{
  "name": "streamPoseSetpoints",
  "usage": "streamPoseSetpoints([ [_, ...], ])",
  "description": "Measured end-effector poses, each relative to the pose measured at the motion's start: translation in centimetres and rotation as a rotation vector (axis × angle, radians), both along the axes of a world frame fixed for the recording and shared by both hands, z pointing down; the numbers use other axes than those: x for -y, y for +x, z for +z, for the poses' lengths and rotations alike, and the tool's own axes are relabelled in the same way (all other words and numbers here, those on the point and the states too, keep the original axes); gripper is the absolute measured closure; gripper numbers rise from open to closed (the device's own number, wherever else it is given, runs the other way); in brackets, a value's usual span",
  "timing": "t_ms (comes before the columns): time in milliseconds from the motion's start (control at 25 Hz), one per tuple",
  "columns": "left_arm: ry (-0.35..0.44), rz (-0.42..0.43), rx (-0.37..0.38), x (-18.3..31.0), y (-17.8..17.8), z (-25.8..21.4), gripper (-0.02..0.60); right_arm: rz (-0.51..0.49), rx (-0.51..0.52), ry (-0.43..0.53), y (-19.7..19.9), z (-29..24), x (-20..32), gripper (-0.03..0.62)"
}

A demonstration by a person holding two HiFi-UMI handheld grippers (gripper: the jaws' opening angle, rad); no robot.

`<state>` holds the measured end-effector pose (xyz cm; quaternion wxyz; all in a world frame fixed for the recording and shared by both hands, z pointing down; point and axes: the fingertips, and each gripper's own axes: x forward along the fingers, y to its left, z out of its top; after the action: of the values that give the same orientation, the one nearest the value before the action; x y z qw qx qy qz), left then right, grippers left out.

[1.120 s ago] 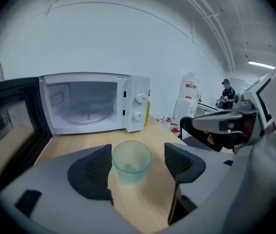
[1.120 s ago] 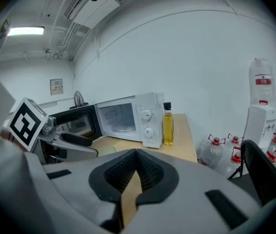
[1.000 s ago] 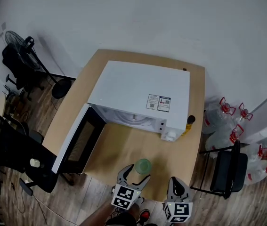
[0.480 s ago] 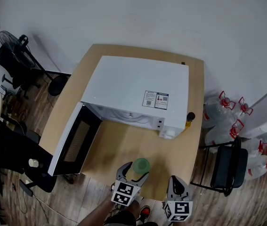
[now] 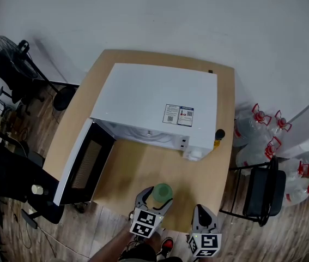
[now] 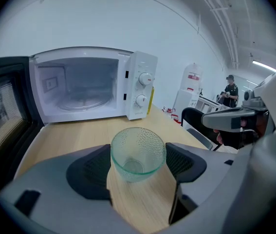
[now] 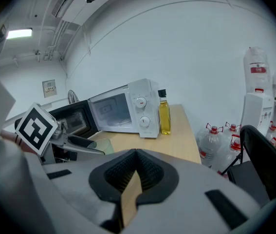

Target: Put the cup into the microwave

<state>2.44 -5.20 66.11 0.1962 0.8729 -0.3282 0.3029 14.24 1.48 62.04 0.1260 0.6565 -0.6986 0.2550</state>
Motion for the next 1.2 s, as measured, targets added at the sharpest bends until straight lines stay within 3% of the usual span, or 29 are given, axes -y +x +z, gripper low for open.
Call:
streamPoseSetpoints([
  [1200, 0.043, -0.026, -0.021, 0.9, 0.3, -1.0, 0.225, 0.005, -0.005, 0.003, 0.4, -0.4, -0.3, 0.577],
])
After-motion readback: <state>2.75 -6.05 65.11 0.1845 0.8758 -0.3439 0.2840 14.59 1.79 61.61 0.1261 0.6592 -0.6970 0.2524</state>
